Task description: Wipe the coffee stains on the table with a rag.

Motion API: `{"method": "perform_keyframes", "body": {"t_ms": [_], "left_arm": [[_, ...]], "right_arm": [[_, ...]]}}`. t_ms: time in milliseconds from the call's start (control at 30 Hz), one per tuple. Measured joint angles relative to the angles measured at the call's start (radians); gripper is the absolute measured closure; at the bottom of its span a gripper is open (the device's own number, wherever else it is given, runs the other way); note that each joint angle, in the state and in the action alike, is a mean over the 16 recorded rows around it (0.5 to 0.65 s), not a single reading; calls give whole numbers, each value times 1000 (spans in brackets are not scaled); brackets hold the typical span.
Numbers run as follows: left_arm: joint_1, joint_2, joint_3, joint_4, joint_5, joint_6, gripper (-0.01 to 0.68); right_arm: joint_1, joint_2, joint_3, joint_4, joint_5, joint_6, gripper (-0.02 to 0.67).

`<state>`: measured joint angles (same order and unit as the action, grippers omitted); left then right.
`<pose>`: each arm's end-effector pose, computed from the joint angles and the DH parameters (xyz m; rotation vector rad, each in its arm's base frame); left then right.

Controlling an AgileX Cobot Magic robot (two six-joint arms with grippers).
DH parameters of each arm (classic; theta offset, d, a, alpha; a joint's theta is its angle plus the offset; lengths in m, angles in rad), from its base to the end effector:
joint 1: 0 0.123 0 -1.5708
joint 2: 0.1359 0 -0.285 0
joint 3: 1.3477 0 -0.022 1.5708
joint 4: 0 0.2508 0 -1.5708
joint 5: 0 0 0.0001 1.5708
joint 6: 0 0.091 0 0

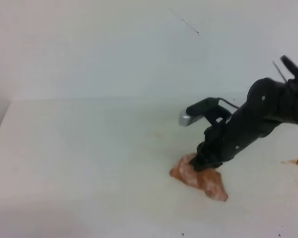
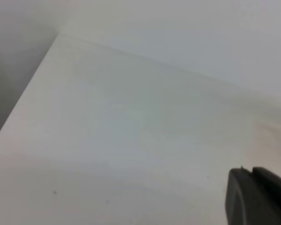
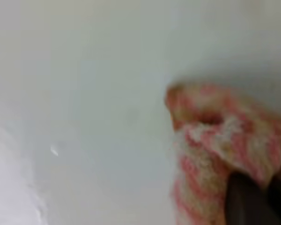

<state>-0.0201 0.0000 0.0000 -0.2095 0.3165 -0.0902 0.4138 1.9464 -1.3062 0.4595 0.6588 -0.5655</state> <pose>0.0540 -0.0070 0.1852 -0.1958 1.7911 -0.2795 0.3557 0.1832 0.1782 -0.8905 2.5829 0.4384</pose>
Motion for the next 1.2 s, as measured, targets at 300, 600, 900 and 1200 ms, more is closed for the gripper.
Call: {"method": "perform_keyframes", "body": {"t_ms": [300,600,900,1200], "left_arm": [[0,0,0,0,0,0,678],[0,0,0,0,0,0,678],[0,0,0,0,0,0,678],[0,0,0,0,0,0,678]], "right_arm": [[-51,-86,1,42,29,-44,619],[-68,-121,0,82,74,-86,463],[-69,-250,-1,68,123,-97,310],[-70,-487,0,-111,221,10,494]]}}
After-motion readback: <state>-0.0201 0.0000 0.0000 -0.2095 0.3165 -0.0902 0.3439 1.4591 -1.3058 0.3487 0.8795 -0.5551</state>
